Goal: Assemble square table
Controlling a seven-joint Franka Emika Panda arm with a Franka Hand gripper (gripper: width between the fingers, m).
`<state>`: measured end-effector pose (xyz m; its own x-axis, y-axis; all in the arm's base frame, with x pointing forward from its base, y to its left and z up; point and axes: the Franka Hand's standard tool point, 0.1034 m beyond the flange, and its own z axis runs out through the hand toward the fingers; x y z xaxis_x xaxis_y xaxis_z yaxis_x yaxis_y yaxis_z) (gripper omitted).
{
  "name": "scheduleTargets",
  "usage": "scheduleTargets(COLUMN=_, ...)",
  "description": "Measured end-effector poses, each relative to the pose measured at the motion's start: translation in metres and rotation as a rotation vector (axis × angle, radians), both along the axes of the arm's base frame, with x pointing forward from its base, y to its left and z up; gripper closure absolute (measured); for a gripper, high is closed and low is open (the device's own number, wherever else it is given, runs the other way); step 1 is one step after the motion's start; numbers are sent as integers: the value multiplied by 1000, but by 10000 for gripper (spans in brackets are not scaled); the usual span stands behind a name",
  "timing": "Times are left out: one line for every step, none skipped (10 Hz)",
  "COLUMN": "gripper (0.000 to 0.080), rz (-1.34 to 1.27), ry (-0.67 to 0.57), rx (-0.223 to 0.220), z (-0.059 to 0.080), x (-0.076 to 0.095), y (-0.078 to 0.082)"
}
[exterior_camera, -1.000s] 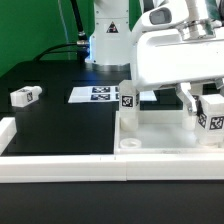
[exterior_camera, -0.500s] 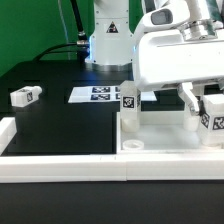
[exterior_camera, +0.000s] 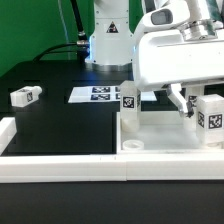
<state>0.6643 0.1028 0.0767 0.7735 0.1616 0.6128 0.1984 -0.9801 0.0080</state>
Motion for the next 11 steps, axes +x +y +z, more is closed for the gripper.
scheduleTargets(gripper=152, rz=0, ry=0, rx=0, z=0, x=0, y=0)
scheduleTargets(gripper=150, rz=0, ry=0, rx=0, z=0, x=0, y=0)
scheduleTargets(gripper=150, rz=0, ry=0, rx=0, z=0, x=0, y=0)
scheduleTargets(gripper=150, rz=0, ry=0, rx=0, z=0, x=0, y=0)
scheduleTargets(gripper=150, rz=0, ry=10, rx=1, z=0, x=0, y=0)
scheduleTargets(gripper=150, rz=-6, ry=90, rx=17, z=6, x=-1, y=1)
scheduleTargets(gripper=150, rz=-3, ry=133, rx=21, z=20, x=2, y=-1)
scheduleTargets(gripper=150, rz=-8, ry=141, rx=20, z=19, x=4, y=-5)
scheduleTargets(gripper=150, rz=-4, ry=216, rx=27, z=12, x=1, y=-4)
scheduleTargets(gripper=150, rz=0, ry=298, rx=40, z=13, x=3, y=0)
scheduleTargets(gripper=150, rz=10, ry=353, rx=47, z=15, x=3, y=4)
